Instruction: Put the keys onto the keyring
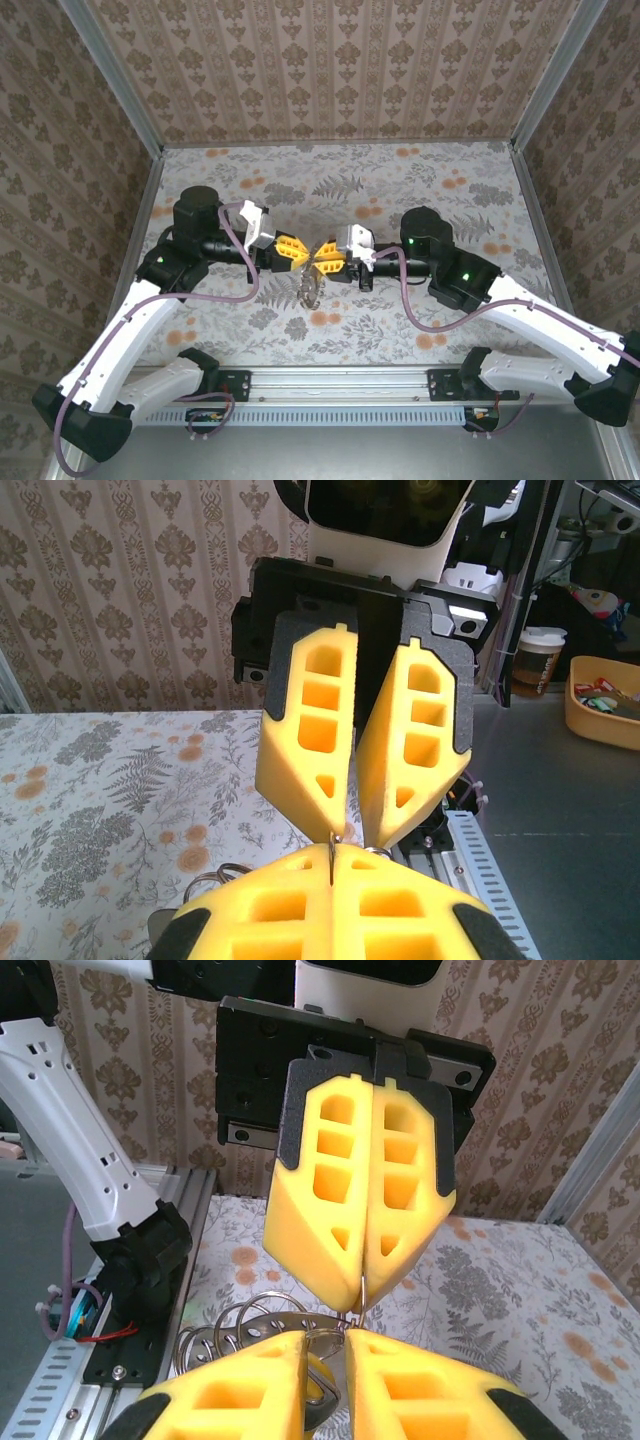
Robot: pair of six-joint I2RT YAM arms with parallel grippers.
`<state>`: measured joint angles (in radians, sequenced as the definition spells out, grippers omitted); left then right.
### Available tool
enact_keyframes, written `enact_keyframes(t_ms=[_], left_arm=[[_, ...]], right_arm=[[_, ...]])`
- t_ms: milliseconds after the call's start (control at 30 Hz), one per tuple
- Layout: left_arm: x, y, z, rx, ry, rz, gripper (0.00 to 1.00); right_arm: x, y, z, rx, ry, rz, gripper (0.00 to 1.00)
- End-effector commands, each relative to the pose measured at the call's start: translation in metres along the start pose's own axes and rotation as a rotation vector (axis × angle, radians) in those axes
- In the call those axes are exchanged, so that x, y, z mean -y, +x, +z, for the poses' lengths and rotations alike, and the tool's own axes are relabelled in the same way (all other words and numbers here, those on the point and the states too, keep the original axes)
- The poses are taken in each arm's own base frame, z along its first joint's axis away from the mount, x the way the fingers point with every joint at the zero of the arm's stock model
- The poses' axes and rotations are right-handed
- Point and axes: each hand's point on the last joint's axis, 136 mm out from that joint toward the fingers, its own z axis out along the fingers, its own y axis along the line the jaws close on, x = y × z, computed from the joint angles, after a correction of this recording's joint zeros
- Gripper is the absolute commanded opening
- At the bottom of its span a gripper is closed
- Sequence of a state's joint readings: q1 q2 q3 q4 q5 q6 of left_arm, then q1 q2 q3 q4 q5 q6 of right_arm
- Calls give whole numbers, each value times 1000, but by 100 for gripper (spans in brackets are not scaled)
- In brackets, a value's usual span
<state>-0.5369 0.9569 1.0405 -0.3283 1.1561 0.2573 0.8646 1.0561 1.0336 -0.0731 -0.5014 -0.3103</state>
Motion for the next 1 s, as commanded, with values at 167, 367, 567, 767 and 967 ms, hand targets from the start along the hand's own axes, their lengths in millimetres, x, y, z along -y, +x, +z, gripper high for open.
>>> enact_keyframes(t_ms=[167, 367, 567, 767, 967], left_arm=[[11, -9, -1, 27, 42, 29, 0], [12, -8, -1, 25, 40, 31, 0], [12, -8, -1, 23, 37, 30, 0], [13, -8, -1, 23, 33, 35, 0], [14, -8, -1, 23, 34, 35, 0]], right_arm=[[15, -17, -1, 39, 61, -5, 22], [24, -16, -1, 31, 115, 1, 23], [28, -19, -5, 46, 146, -2, 24], [29, -19, -7, 51, 158, 4, 24], [19, -14, 0, 39, 85, 23, 24]])
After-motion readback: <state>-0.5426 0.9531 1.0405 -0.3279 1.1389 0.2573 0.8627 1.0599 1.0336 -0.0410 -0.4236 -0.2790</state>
